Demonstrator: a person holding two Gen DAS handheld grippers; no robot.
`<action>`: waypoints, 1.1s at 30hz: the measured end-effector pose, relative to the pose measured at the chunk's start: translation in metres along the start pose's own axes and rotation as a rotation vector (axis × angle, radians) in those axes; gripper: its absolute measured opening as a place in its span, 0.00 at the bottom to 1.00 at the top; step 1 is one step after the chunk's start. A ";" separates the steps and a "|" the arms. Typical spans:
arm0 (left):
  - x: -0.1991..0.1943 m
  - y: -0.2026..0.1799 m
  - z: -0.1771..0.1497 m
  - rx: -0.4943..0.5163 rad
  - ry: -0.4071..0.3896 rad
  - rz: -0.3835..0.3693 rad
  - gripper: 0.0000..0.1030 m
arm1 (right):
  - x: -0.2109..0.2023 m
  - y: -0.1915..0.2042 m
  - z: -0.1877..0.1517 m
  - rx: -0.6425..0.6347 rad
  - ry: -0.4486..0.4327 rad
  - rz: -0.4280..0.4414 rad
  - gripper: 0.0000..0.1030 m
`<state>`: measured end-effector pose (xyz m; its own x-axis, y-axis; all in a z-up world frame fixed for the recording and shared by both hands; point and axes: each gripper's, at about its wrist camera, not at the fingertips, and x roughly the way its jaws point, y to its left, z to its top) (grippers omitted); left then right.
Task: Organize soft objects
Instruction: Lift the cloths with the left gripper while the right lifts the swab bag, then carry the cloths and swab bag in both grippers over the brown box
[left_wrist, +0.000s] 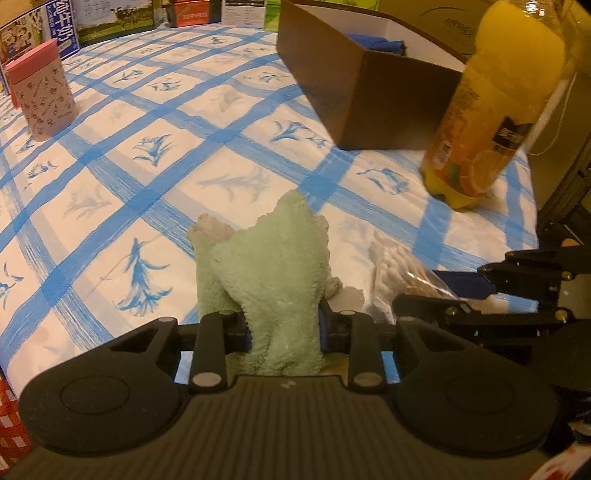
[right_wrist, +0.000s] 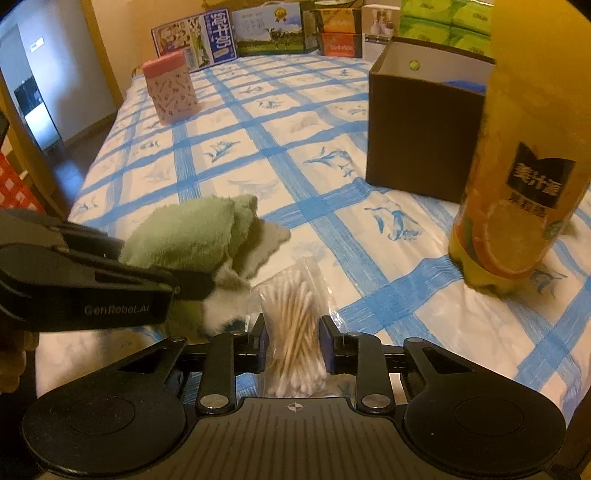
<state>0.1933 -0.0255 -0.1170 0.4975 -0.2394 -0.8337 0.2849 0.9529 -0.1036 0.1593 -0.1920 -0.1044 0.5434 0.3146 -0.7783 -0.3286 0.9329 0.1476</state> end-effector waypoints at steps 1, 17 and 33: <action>-0.002 -0.002 0.000 0.001 0.000 -0.004 0.26 | -0.003 -0.001 0.000 0.006 -0.005 0.001 0.27; -0.049 -0.042 0.033 0.031 -0.103 -0.074 0.26 | -0.079 -0.047 0.007 0.087 -0.127 0.018 0.27; -0.061 -0.073 0.099 0.079 -0.214 -0.088 0.26 | -0.144 -0.158 0.019 0.194 -0.221 -0.076 0.27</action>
<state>0.2232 -0.0986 -0.0046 0.6280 -0.3630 -0.6884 0.3936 0.9112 -0.1215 0.1478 -0.3814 -0.0038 0.7226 0.2534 -0.6431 -0.1385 0.9646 0.2245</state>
